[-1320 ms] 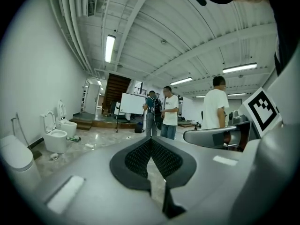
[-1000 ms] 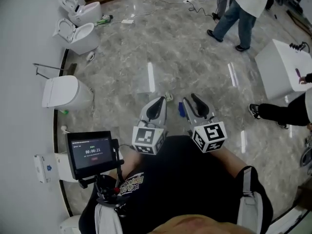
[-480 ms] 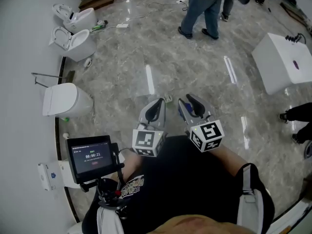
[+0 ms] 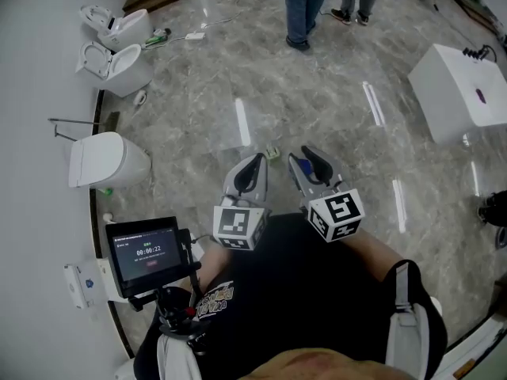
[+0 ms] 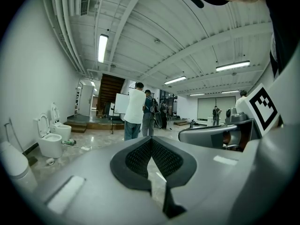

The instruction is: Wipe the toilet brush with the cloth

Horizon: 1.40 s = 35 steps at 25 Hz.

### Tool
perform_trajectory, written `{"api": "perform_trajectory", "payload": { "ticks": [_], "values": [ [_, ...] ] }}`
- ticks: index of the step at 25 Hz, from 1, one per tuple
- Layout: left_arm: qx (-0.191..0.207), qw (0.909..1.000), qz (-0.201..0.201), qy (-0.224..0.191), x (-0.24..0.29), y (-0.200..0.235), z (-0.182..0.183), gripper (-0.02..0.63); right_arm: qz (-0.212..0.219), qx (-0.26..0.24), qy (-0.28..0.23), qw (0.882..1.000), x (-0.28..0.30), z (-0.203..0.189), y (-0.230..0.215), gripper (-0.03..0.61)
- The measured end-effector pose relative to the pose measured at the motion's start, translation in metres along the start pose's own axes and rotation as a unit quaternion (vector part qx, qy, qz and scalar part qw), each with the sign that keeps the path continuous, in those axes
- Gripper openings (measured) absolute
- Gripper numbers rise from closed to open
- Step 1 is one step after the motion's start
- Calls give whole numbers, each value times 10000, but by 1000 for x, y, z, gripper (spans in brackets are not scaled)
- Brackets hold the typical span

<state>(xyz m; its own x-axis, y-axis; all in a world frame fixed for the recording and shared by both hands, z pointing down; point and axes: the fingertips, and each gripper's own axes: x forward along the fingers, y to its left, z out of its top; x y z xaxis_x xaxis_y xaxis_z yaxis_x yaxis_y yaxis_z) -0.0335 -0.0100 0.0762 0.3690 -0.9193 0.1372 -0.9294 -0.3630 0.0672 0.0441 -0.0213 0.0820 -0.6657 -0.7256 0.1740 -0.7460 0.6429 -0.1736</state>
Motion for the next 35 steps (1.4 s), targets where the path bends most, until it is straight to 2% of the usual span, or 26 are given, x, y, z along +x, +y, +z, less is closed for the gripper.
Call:
{"api": "perform_trajectory", "payload": {
  "ticks": [9, 18, 21, 24, 30, 35],
  "values": [
    [-64, 9998, 177, -49, 0, 9, 3, 11, -46, 69, 13, 10000, -1, -1, -2, 127],
    [50, 10000, 76, -29, 3, 5, 1, 9, -57, 90, -5, 9999, 1, -2, -3, 127],
    [88, 9997, 205, -136, 6, 14, 11, 9, -23, 91, -72, 9999, 7, 4, -5, 127],
    [-35, 9994, 314, -136, 8, 17, 14, 3, -12, 73, -30, 10000, 5, 5, -5, 127],
    [-37, 10000, 65, -38, 9, 3, 7, 3, -34, 36, -31, 10000, 3, 5, -3, 127],
    [-94, 9999, 48, -34, 8, 2, 6, 6, -26, 22, -18, 10000, 2, 5, -2, 126]
  ]
}}
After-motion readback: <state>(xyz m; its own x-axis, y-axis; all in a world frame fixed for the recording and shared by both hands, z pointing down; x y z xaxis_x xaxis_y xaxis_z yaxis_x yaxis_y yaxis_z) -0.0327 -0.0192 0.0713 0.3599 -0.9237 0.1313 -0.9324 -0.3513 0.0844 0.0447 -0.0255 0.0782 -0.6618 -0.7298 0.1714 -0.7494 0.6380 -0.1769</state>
